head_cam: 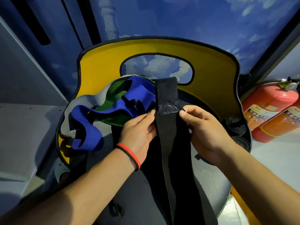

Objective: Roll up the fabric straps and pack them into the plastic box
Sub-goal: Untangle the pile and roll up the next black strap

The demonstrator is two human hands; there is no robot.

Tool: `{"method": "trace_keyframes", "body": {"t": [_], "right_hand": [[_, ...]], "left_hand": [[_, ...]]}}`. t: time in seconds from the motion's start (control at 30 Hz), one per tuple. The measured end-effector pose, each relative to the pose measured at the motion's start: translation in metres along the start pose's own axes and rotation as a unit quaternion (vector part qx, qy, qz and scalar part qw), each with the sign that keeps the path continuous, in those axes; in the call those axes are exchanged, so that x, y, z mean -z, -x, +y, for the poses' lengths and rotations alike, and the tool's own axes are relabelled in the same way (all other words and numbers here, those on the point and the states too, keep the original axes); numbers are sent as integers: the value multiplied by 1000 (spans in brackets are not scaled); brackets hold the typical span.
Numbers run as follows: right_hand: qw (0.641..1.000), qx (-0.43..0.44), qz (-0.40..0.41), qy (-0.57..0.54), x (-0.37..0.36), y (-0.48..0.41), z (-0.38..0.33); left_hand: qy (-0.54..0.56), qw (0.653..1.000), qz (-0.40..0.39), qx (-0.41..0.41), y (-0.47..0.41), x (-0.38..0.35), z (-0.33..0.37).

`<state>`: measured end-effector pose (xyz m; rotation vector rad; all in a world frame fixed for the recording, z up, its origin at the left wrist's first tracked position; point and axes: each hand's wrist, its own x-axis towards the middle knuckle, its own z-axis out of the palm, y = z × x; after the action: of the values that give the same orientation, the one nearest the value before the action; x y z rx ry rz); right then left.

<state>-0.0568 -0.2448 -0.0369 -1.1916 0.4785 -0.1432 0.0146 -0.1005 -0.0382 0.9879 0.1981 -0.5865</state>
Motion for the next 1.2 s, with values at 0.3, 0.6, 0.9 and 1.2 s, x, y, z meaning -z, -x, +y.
{"method": "trace_keyframes", "body": {"t": [0.3, 0.6, 0.9, 1.2], "right_hand": [[992, 38, 96, 72, -1, -8, 7], [975, 96, 141, 143, 5, -13, 8], [938, 175, 158, 254, 21, -14, -4], [863, 198, 194, 423, 30, -17, 5]], "left_hand": [[-66, 998, -13, -20, -1, 2, -2], [-95, 995, -38, -16, -5, 3, -1], [-267, 958, -83, -59, -5, 1, 3], [-497, 855, -22, -144, -35, -14, 8]]}}
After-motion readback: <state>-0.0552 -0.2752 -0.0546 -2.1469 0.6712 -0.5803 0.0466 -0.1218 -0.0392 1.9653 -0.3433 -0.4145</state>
